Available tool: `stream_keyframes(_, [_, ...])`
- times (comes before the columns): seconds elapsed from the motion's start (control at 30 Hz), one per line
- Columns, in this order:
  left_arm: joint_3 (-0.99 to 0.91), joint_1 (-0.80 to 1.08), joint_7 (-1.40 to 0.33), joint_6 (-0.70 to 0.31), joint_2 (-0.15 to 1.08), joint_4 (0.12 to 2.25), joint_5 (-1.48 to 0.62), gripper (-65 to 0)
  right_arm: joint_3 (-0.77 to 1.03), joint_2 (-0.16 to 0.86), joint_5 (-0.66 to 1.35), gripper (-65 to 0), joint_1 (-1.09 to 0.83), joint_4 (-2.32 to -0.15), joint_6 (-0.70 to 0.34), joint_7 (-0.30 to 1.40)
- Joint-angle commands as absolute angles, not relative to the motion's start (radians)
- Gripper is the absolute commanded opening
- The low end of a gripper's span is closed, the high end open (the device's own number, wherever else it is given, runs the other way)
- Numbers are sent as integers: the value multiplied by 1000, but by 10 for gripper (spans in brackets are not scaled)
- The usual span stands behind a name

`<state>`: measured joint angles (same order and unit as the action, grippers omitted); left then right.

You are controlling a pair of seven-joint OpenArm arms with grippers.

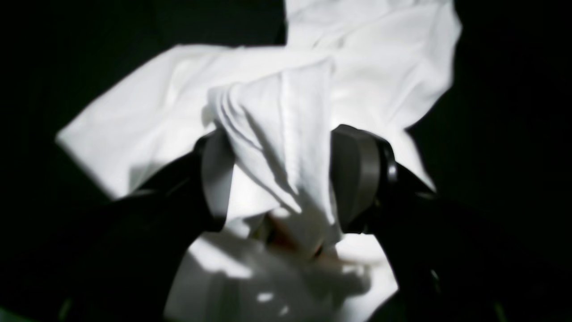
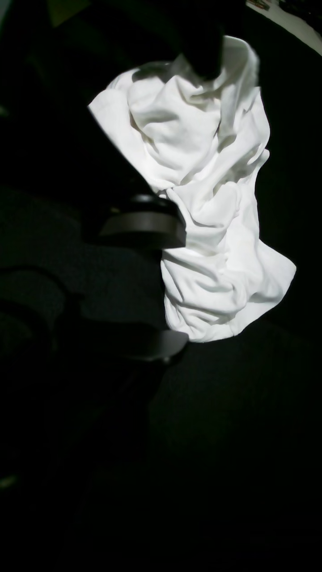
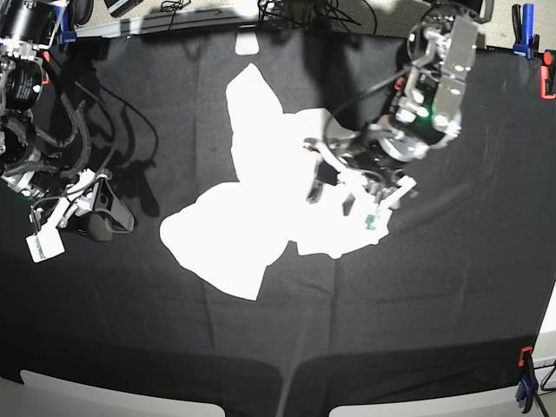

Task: Layout the t-shirt on the table in an organized manner, then fold the t-shirt properly
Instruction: 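Lower the left gripper and grasp another edge of the t-shirt, then lift the t-shirt with both grippers, pulling the grippers apart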

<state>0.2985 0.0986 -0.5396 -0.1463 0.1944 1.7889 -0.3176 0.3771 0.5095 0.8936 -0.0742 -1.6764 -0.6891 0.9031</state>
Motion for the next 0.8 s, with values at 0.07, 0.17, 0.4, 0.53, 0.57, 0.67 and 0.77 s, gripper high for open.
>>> stream_keyframes(0.07, [303, 76, -492, -149, 194, 1809, -310, -355, 387, 526, 919, -361, -59, -1693, -698, 884])
stream_keyframes(0.17, [303, 75, -495, -149, 195, 1808, -247, -530, 387, 526, 919, -361, -59, -1693, -698, 883])
stream_keyframes(0.4, [302, 80, -534, -149, 200, 1808, -72, -650, 387, 526, 919, -361, -59, -1693, -698, 884])
stream_keyframes(0.53, [282, 70, -534, -144, 203, 1809, 206, -650, 387, 526, 919, -361, -58, -1693, -698, 883])
stream_keyframes(0.57, [266, 63, -541, -144, 203, 1809, 274, -650, 387, 526, 919, -361, -58, -1693, -698, 883])
stream_keyframes(0.67, [190, 29, -578, -141, 205, 1809, 394, -650, 387, 526, 919, -361, -58, -1693, -698, 883])
stream_keyframes(0.77, [114, -4, -611, -130, 223, 1809, 318, -650, 386, 520, 911, -361, -58, -1692, -698, 875])
